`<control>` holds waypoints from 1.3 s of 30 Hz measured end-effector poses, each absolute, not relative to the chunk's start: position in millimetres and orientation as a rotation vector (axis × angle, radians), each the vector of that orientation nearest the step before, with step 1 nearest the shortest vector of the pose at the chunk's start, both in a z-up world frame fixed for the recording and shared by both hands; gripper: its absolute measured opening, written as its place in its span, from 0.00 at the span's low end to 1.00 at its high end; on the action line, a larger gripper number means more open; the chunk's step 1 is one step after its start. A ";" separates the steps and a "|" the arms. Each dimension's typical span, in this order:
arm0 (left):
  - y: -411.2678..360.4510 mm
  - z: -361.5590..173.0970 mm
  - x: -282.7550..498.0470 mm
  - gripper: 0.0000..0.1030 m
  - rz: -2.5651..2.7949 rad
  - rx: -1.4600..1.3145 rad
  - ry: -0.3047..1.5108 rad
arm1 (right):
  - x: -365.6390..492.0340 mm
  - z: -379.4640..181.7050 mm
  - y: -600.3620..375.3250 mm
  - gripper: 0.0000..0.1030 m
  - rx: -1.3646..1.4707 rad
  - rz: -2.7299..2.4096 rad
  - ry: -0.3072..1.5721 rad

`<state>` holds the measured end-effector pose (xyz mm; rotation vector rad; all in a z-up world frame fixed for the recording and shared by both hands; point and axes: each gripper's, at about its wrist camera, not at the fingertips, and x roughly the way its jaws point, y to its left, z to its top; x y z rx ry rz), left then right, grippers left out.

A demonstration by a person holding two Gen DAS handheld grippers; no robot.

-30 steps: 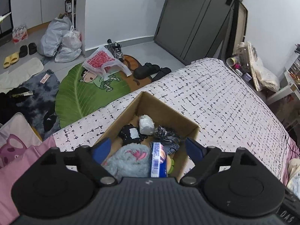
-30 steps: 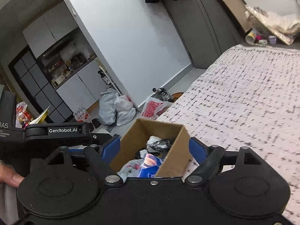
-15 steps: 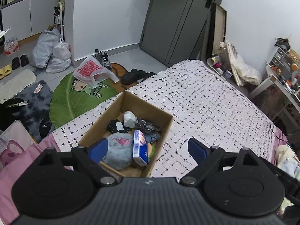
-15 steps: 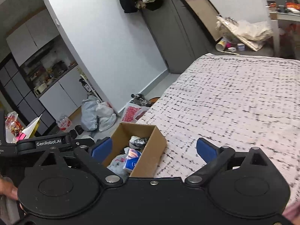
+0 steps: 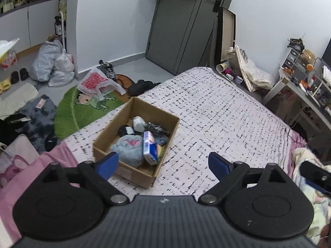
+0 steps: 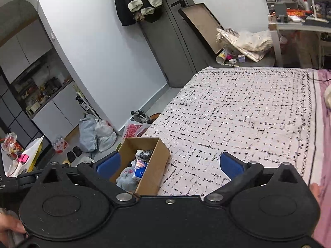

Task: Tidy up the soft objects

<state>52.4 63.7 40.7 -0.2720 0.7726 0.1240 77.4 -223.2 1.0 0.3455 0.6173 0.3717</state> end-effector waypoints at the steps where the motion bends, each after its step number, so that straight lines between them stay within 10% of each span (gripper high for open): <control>1: 62.5 42.2 49.2 0.95 0.128 -0.263 0.767 | 72.7 4.2 -224.2 1.00 0.332 0.365 0.606; 39: 48.3 71.8 -41.6 0.99 0.091 -0.100 0.733 | -11.8 29.5 -219.6 1.00 0.267 0.315 0.608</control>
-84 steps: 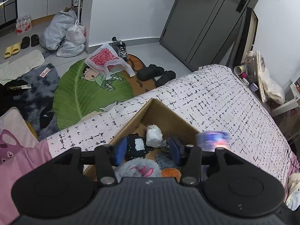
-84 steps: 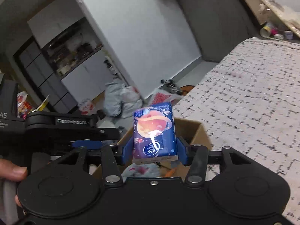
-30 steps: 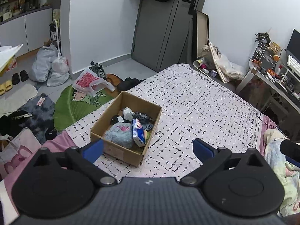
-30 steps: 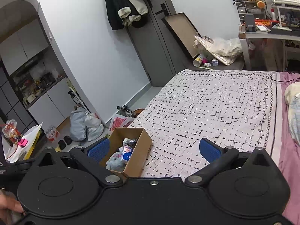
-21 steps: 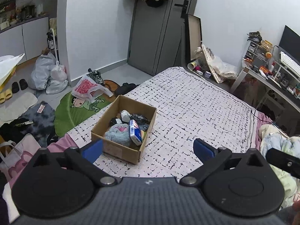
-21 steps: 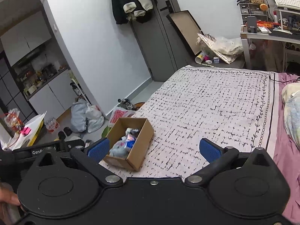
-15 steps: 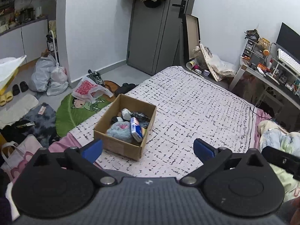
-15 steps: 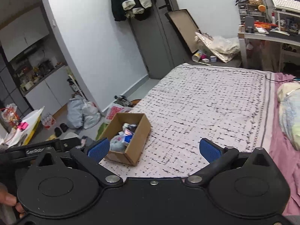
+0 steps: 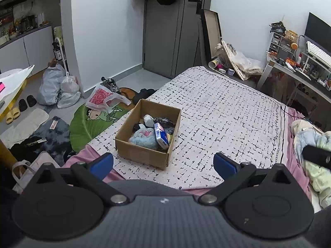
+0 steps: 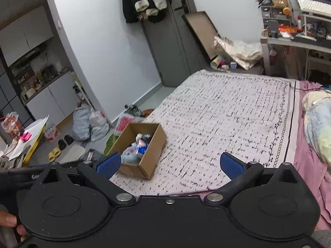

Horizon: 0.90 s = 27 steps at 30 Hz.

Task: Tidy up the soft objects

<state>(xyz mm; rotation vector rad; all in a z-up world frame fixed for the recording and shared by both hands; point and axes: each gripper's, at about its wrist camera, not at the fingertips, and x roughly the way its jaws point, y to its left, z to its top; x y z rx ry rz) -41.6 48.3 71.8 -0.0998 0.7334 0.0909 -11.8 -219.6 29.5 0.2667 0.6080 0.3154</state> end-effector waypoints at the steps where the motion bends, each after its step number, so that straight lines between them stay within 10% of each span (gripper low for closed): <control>1: 49.1 71.4 -42.0 0.99 0.092 -0.100 0.736 | -11.1 29.1 -221.2 1.00 0.280 0.315 0.613; 27: 41.1 69.3 -39.9 0.99 0.082 -0.052 0.757 | -7.0 20.5 -219.1 1.00 0.252 0.315 0.658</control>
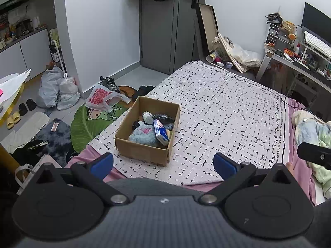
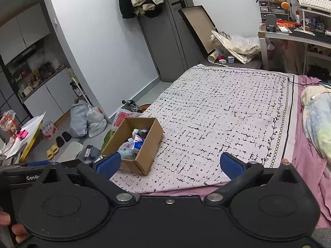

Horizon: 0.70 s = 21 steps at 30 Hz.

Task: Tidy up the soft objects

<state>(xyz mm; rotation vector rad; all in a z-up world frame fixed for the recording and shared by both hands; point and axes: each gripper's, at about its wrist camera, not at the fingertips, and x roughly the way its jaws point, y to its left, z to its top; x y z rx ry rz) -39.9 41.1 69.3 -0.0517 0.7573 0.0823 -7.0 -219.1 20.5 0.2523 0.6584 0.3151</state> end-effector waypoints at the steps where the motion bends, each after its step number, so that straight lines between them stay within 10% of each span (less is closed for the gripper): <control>1: 40.0 69.5 -38.8 0.99 0.082 -0.050 0.758 | -6.8 20.6 -219.3 1.00 0.253 0.314 0.660; 21: 26.5 66.5 -37.9 0.99 0.052 -0.034 0.759 | -4.4 14.5 -226.1 1.00 0.279 0.304 0.681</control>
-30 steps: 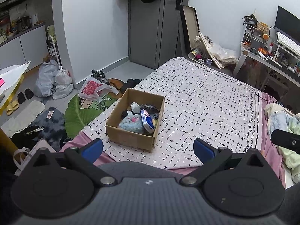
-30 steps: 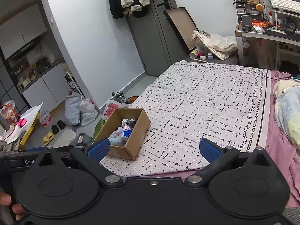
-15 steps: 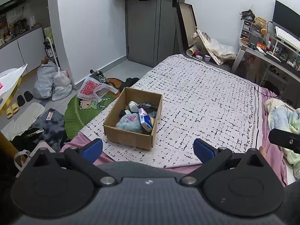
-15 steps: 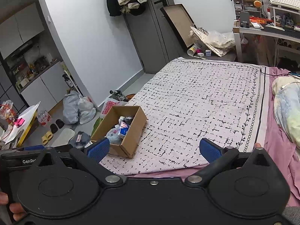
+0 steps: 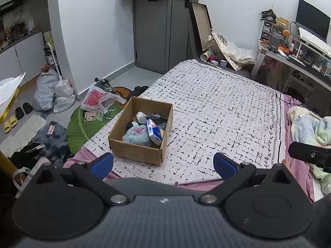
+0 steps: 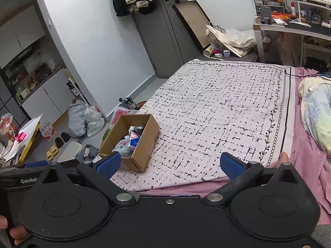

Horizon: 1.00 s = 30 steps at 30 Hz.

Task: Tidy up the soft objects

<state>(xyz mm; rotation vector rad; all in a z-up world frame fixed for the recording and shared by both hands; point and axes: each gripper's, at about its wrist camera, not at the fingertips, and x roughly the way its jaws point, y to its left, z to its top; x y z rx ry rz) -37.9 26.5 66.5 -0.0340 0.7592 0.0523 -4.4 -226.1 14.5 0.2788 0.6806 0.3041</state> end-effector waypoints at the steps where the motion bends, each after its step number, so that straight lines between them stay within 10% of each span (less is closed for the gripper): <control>1: 26.3 66.0 -38.4 0.99 0.050 -0.035 0.759 | -4.5 14.7 -225.3 1.00 0.274 0.305 0.680; 30: 19.7 57.4 -40.0 0.99 0.055 -0.032 0.779 | -4.6 11.3 -228.3 1.00 0.261 0.301 0.685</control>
